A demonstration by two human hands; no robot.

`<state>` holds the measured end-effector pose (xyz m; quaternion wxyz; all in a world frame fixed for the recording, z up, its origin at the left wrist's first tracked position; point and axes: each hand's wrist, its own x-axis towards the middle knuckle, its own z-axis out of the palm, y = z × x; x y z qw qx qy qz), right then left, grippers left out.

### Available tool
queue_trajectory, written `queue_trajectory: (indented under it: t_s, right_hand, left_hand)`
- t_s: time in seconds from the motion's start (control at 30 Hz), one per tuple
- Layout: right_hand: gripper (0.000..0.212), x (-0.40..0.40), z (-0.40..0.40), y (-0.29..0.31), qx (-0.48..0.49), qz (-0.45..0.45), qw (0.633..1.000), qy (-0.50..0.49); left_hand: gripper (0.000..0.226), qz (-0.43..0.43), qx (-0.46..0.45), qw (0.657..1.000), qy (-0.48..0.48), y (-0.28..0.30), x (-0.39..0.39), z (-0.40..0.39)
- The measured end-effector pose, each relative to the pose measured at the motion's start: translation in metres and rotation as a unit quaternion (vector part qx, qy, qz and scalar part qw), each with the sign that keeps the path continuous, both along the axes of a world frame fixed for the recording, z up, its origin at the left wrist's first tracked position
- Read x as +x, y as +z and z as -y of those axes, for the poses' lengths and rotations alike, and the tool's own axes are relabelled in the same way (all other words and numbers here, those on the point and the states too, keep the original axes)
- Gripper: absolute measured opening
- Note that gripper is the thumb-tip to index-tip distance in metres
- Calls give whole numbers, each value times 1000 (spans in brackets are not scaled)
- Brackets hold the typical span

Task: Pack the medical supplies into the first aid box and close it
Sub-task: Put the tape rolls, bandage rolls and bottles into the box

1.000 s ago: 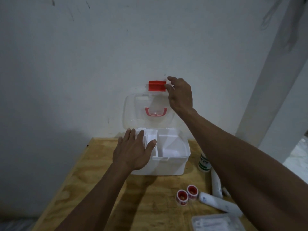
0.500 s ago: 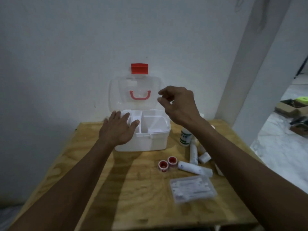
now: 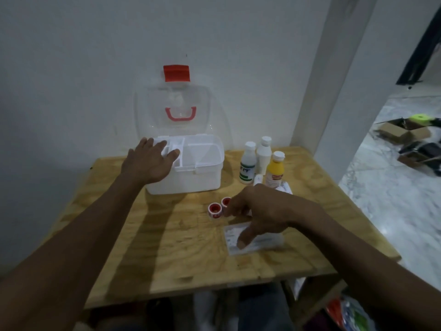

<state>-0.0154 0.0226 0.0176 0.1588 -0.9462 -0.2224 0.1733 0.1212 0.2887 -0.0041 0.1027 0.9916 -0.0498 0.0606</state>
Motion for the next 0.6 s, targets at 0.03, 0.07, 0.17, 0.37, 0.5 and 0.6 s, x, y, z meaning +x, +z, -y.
queue_trajectory:
  t_s: [0.03, 0.07, 0.17, 0.37, 0.5, 0.6]
  right_hand:
    - [75, -1, -1, -2, -17, -13, 1000, 6]
    - [79, -2, -2, -5, -30, -21, 999, 12]
    - [81, -4, -4, -11, -47, -22, 998, 27]
    - [75, -4, -5, -14, -30, 3, 999, 31]
    - [65, 3, -13, 10, 66, 61, 996, 14]
    - [61, 20, -26, 40, 161, 146, 975, -53]
  left_hand:
    - [73, 0, 1, 1000, -1, 0, 0, 0]
    - [73, 0, 2, 1000, -1, 0, 1, -1]
    - [73, 2, 2, 1000, -3, -1, 2, -1]
    - [76, -4, 2, 1000, -6, -3, 4, -4]
    - [76, -5, 1, 1000, -7, -4, 4, -3]
    - [77, -8, -10, 1000, -12, -4, 5, -4]
